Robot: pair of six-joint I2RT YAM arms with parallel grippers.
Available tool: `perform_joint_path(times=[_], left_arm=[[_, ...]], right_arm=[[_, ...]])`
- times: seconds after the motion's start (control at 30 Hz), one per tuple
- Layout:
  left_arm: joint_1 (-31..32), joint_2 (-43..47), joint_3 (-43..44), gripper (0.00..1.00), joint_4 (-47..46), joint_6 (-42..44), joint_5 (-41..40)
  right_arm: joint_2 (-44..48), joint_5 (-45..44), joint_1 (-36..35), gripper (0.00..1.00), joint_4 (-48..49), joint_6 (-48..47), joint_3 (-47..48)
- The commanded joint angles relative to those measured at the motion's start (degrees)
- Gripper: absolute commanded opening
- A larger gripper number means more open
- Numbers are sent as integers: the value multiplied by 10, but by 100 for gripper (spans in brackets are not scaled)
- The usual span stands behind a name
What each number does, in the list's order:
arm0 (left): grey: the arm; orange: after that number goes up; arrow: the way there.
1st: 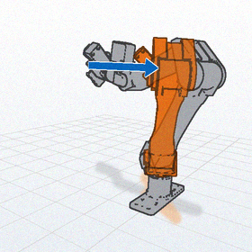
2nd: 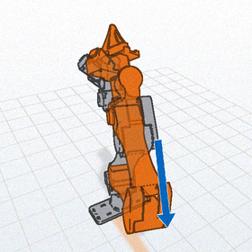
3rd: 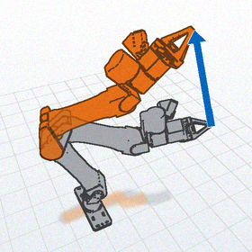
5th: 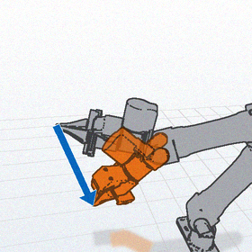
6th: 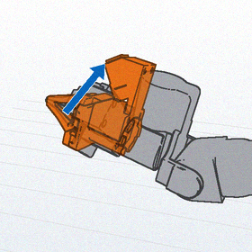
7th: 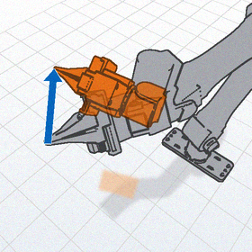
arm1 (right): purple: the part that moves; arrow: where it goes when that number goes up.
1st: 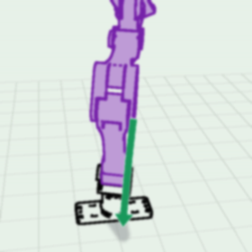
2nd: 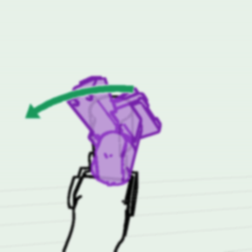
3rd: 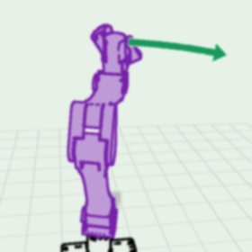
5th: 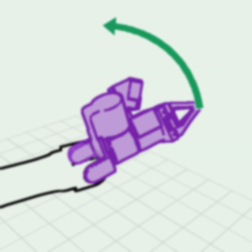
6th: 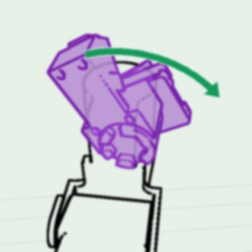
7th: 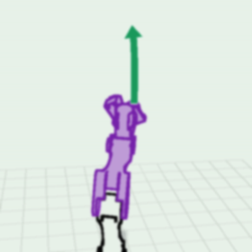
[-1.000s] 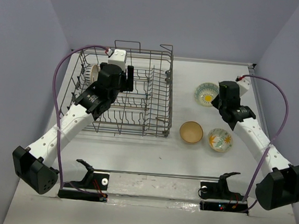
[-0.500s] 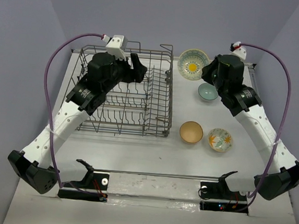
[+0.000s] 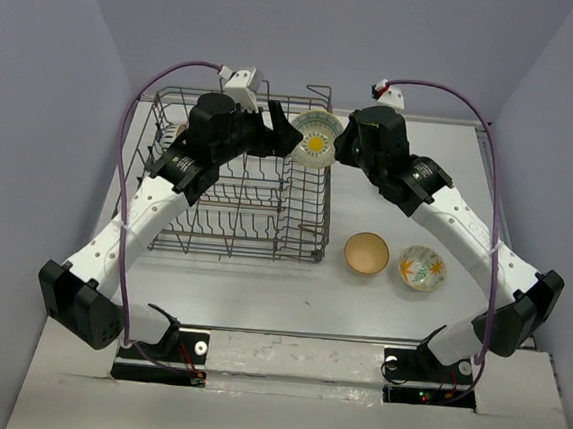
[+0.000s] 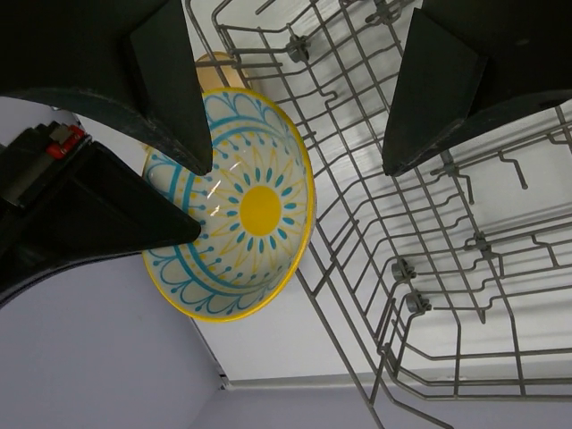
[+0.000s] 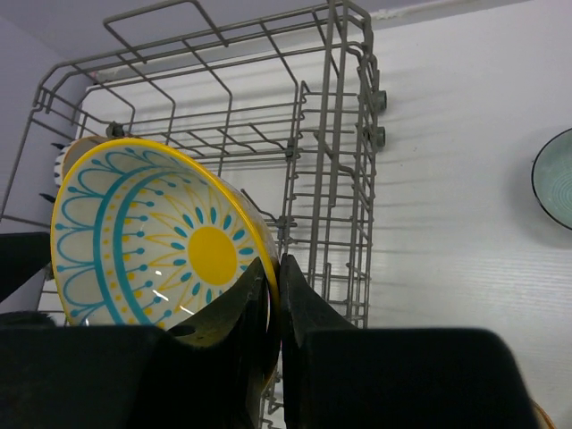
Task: Load the bowls into the dish rack
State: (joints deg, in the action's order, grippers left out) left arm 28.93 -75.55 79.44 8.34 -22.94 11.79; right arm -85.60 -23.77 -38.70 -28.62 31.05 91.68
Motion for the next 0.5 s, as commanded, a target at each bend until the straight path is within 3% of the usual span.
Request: perform_joint_path(times=[0.0,0.33,0.43,0.47], left_arm=[[-4,-6,10,85,-43,-15,23],[-5,-24,5,76,-45,-26,12],[-5,-23,4,65,-44,-25,12],[-5,-24,4,57,-44,-25,12]], right_arm=[[4,-31,-31,1,43,-5,53],[1,-49,-55,1,45,-14,60],[1,-51,-55,1,48,-16,57],[1,-51,-55,1,48,-17,56]])
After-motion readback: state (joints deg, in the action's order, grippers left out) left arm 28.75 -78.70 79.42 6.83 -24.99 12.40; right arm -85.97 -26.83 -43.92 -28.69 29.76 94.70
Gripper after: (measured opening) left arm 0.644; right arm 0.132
